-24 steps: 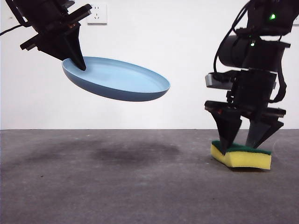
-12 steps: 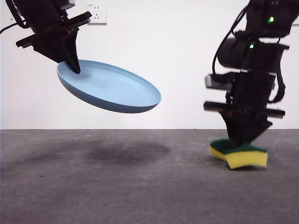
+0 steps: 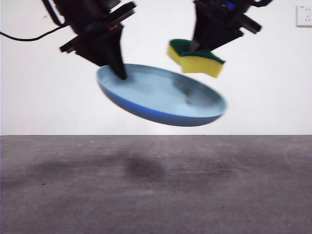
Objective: Pick up the plate,pick up the cloth,clean the plate with the cloth
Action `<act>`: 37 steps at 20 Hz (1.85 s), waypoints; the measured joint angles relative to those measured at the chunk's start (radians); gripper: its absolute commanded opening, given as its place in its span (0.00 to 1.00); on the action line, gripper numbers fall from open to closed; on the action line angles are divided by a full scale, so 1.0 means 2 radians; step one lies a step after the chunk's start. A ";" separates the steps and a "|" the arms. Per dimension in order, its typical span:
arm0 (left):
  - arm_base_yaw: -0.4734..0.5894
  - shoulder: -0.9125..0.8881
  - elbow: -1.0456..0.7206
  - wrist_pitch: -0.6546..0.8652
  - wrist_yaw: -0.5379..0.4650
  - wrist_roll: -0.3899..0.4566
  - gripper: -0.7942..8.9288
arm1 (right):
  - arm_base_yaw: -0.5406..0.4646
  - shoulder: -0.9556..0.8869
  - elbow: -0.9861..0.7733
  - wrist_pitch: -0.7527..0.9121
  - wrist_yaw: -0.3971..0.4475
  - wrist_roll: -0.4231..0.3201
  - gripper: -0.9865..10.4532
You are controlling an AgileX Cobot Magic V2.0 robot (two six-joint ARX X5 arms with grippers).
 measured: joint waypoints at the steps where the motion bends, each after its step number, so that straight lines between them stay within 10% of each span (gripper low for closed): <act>1: -0.010 0.000 0.000 0.000 0.010 0.000 0.07 | 0.014 0.007 0.000 0.003 0.000 0.006 0.07; 10: -0.012 0.000 0.000 0.016 0.018 -0.006 0.07 | 0.108 0.055 0.000 -0.039 0.010 0.024 0.07; 20: 0.009 0.001 0.000 0.013 0.081 -0.008 0.07 | 0.056 0.031 0.000 -0.104 0.220 0.006 0.07; 30: 0.013 0.002 0.000 0.030 0.122 -0.023 0.07 | 0.027 0.024 0.000 0.051 0.037 0.022 0.07; 37: 0.011 0.006 -0.001 0.081 0.130 -0.043 0.07 | 0.063 0.033 0.004 -0.065 -0.038 0.026 0.07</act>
